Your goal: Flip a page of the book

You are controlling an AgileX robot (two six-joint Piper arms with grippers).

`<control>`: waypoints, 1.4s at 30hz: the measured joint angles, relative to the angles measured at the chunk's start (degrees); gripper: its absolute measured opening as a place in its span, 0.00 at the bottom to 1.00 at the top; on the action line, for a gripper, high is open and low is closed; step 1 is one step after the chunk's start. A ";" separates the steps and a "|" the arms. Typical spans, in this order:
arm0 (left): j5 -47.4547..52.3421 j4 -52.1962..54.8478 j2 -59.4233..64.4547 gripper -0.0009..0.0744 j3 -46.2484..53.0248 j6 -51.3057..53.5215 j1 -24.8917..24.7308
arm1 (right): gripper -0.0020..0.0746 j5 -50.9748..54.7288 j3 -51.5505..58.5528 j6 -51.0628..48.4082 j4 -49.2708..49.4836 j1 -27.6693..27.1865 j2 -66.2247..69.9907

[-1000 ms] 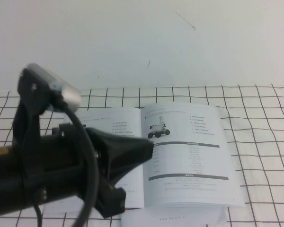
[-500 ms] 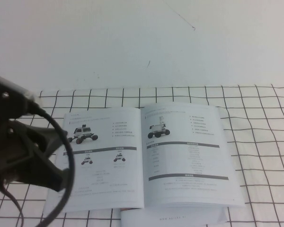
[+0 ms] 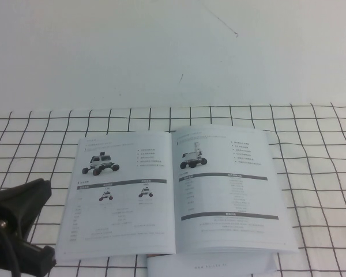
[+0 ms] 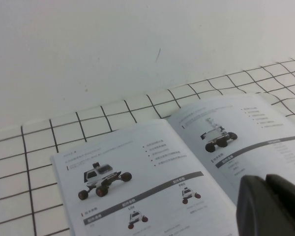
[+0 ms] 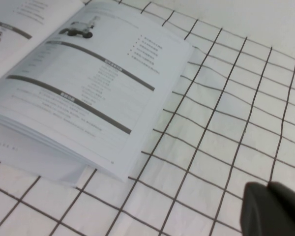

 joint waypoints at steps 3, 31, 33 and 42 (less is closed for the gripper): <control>-0.64 0.26 -1.06 0.01 1.05 -1.92 0.00 | 0.03 0.64 0.61 0.00 0.12 0.00 0.00; 0.86 0.36 -2.31 0.01 1.39 -2.95 1.69 | 0.03 2.06 0.65 0.00 0.12 0.00 -0.11; -0.08 -0.81 -3.87 0.01 1.39 0.82 3.78 | 0.03 2.06 0.65 0.00 0.12 0.00 -0.11; -2.48 -26.08 -13.67 0.01 3.79 38.20 18.27 | 0.03 2.06 0.65 0.00 0.12 0.00 -0.11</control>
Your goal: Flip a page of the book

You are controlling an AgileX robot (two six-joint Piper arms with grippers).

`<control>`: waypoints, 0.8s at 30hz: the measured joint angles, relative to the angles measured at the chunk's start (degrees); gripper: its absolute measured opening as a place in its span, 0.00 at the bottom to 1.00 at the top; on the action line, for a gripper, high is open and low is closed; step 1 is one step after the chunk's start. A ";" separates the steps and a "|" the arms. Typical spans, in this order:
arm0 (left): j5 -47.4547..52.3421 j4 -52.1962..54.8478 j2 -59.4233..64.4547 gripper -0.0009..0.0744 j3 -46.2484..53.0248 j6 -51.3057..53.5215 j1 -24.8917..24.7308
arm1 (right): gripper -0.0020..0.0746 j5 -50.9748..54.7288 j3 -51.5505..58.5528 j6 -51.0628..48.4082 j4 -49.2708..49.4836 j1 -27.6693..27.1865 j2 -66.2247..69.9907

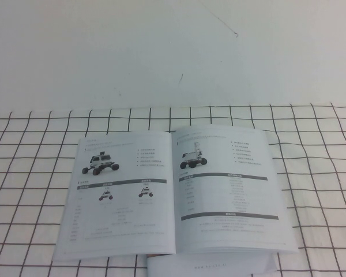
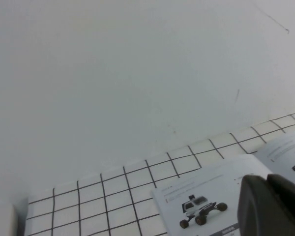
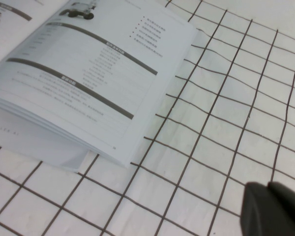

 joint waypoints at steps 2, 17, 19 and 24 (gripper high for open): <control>-1.19 -1.78 -2.79 0.01 2.92 1.82 2.04 | 0.03 0.00 0.00 0.00 0.00 0.00 0.00; 2.94 -11.12 -21.43 0.01 24.07 -0.17 10.58 | 0.03 0.28 0.00 0.00 0.23 0.00 -0.12; 6.67 -11.35 -21.43 0.01 24.21 -0.04 10.73 | 0.03 0.39 0.00 0.00 0.35 0.00 -0.12; 7.14 -11.40 -21.55 0.01 24.21 1.25 10.75 | 0.03 0.39 0.00 0.00 0.50 0.00 -0.15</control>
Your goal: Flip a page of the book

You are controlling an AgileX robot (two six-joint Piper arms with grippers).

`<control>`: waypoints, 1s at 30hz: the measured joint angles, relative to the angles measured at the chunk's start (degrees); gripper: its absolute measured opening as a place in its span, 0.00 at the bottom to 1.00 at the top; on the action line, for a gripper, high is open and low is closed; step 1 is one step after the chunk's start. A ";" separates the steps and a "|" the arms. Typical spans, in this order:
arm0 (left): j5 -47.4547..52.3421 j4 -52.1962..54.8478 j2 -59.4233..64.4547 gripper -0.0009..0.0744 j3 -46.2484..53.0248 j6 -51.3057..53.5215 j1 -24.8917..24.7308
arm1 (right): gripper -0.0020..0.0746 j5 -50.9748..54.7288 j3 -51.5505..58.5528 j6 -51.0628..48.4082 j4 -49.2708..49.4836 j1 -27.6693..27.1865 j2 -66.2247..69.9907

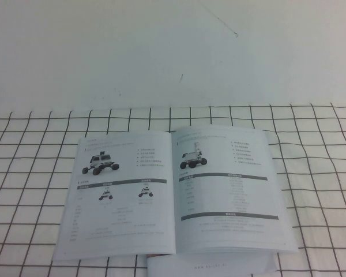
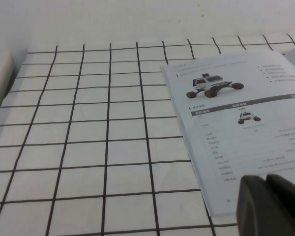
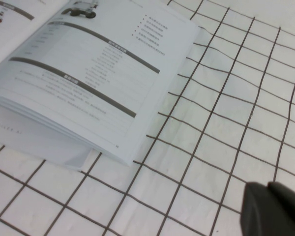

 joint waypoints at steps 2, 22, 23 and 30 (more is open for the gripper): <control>0.05 0.00 0.00 0.01 0.00 0.12 0.00 | 0.03 0.00 0.00 0.00 0.00 0.00 0.00; 0.28 -0.09 0.00 0.01 0.00 6.20 0.00 | 0.03 0.00 0.00 0.00 0.04 0.00 0.00; 0.28 -0.09 0.00 0.01 0.00 6.20 0.00 | 0.03 0.00 0.00 0.00 0.04 0.00 0.00; 0.28 -0.09 0.00 0.01 0.00 6.22 0.00 | 0.03 0.01 1.23 -4.33 -3.60 0.00 -2.21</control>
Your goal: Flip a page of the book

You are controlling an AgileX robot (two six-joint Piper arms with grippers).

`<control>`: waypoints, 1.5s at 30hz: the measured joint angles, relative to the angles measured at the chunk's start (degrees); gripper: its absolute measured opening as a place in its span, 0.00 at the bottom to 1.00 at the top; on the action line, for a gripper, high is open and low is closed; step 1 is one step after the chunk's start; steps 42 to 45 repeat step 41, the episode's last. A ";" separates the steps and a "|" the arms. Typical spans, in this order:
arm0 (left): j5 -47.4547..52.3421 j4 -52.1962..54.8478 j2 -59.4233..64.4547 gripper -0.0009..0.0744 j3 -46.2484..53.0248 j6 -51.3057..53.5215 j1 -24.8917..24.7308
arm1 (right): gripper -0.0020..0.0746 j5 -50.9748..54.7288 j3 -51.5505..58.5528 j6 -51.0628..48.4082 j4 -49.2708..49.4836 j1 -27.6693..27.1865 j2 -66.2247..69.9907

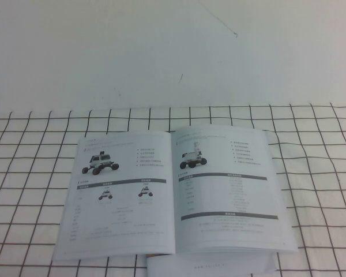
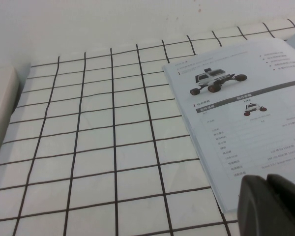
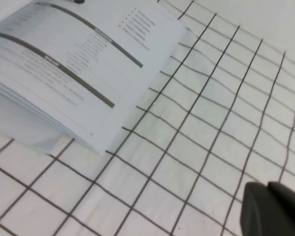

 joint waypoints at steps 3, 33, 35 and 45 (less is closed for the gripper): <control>0.00 0.00 0.00 0.01 0.00 0.10 0.00 | 0.03 0.22 0.28 -3.91 0.18 -1.75 -3.46; 0.04 0.00 0.00 0.01 0.00 0.10 0.00 | 0.03 -13.12 20.97 1.34 4.61 -21.07 -20.26; 0.04 0.00 0.00 0.01 0.00 0.10 0.00 | 0.03 -13.12 20.97 1.47 4.61 -21.07 -20.26; 0.04 0.00 0.00 0.01 0.00 0.10 0.00 | 0.03 -13.12 20.97 1.69 4.61 -21.07 -20.26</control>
